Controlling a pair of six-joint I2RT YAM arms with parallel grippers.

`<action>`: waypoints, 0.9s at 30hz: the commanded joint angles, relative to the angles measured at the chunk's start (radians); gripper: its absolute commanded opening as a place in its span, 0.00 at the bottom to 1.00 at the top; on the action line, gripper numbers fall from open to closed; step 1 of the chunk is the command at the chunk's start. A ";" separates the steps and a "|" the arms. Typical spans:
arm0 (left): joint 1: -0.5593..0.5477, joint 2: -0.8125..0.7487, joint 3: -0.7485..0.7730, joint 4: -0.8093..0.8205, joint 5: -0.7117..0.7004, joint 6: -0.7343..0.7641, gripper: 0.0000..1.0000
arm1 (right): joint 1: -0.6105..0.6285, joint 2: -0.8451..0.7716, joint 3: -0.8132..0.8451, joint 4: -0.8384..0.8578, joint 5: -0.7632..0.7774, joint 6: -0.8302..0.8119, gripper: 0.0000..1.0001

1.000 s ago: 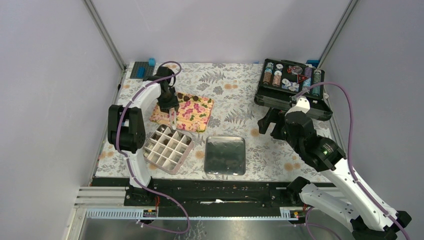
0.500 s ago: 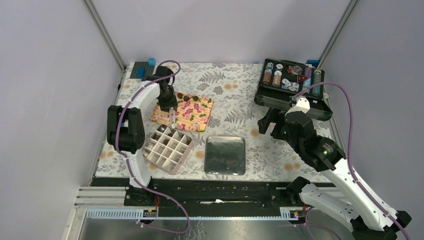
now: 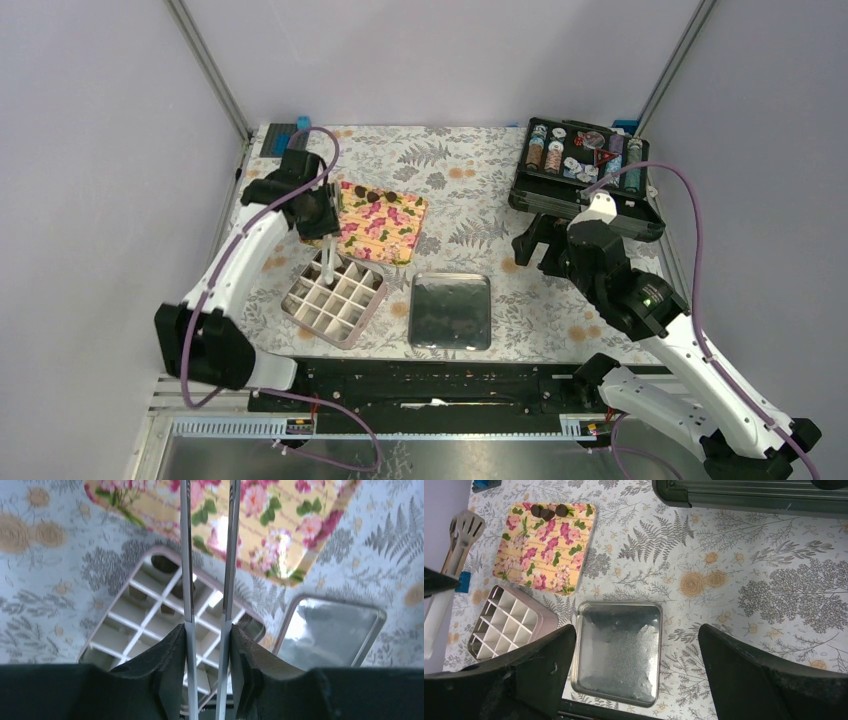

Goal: Pack the chocolate

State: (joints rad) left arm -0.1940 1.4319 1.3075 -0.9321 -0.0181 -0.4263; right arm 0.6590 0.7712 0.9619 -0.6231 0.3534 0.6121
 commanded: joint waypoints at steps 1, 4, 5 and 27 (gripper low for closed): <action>-0.020 -0.151 -0.072 -0.113 0.012 -0.031 0.00 | -0.001 0.009 0.014 0.057 -0.016 0.008 0.99; -0.047 -0.270 -0.128 -0.168 0.051 -0.081 0.00 | -0.001 0.013 0.015 0.061 -0.022 0.001 0.99; -0.057 -0.305 -0.142 -0.189 0.060 -0.098 0.00 | -0.002 0.013 0.016 0.062 -0.023 -0.001 0.99; -0.151 -0.519 -0.232 -0.520 0.171 -0.117 0.00 | -0.001 -0.020 -0.020 0.078 -0.034 -0.002 0.99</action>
State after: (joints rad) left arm -0.3344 0.9310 1.0630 -1.4319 0.1295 -0.5537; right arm 0.6590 0.7578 0.9447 -0.5766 0.3195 0.6113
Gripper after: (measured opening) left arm 0.352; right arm 0.990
